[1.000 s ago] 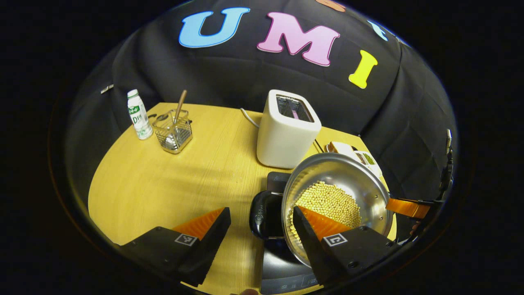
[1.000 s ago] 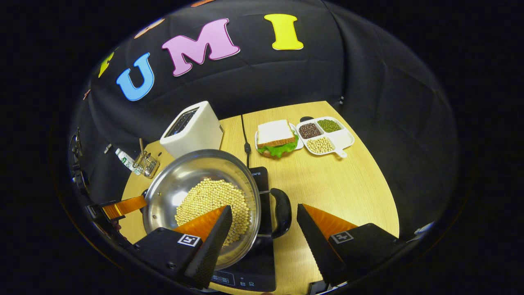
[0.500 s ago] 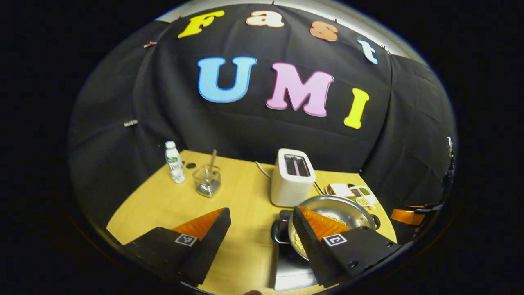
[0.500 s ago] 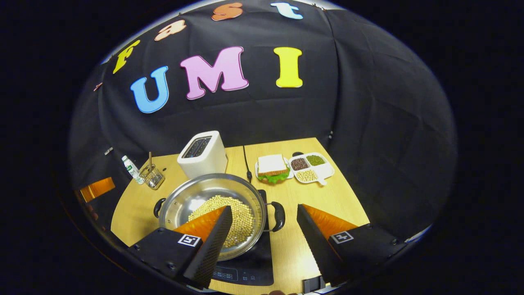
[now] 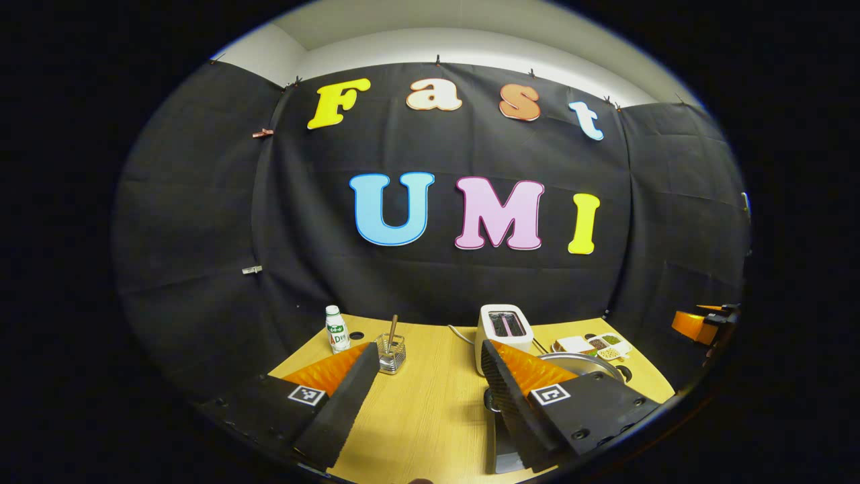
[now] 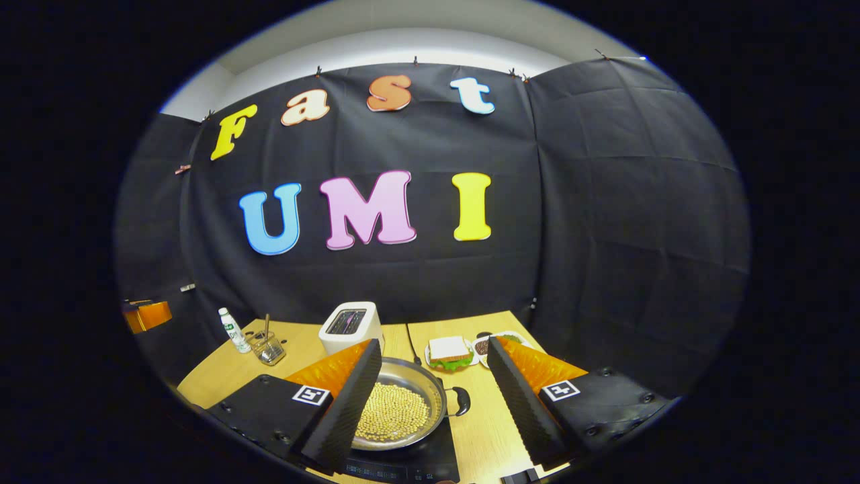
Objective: First push the handle of the pot to place it horizontally, then grasp the pot with both hands and set it on the induction cooktop.
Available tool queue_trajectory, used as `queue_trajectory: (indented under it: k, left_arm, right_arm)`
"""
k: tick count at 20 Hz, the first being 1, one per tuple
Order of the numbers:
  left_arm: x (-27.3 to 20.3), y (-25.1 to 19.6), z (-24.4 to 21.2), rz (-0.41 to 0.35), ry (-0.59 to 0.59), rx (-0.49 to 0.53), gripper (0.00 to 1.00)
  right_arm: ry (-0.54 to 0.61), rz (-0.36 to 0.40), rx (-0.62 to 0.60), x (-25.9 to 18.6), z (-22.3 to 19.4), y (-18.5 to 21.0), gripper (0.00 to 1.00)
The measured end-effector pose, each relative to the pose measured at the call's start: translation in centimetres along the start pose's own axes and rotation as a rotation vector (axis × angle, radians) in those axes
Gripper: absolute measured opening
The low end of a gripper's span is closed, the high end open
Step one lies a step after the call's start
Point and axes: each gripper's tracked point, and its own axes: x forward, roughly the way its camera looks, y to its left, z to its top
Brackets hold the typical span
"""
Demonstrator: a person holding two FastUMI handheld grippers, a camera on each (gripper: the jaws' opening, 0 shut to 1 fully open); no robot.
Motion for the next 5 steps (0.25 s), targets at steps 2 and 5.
queue_trajectory:
  k: [2, 5]
  left_arm:
    - [-1.7, 0.0, 1.1, -0.022, -0.044, 0.015, 0.95]
    - [-4.2, 0.6, 1.2, -0.040, -0.066, 0.025, 0.95]
  right_arm:
    - [-0.081, -0.008, -0.010, -1.6, 1.6, -0.4, 0.98]
    - [-0.101, -0.029, 0.009, -5.1, 1.6, -0.9, 0.98]
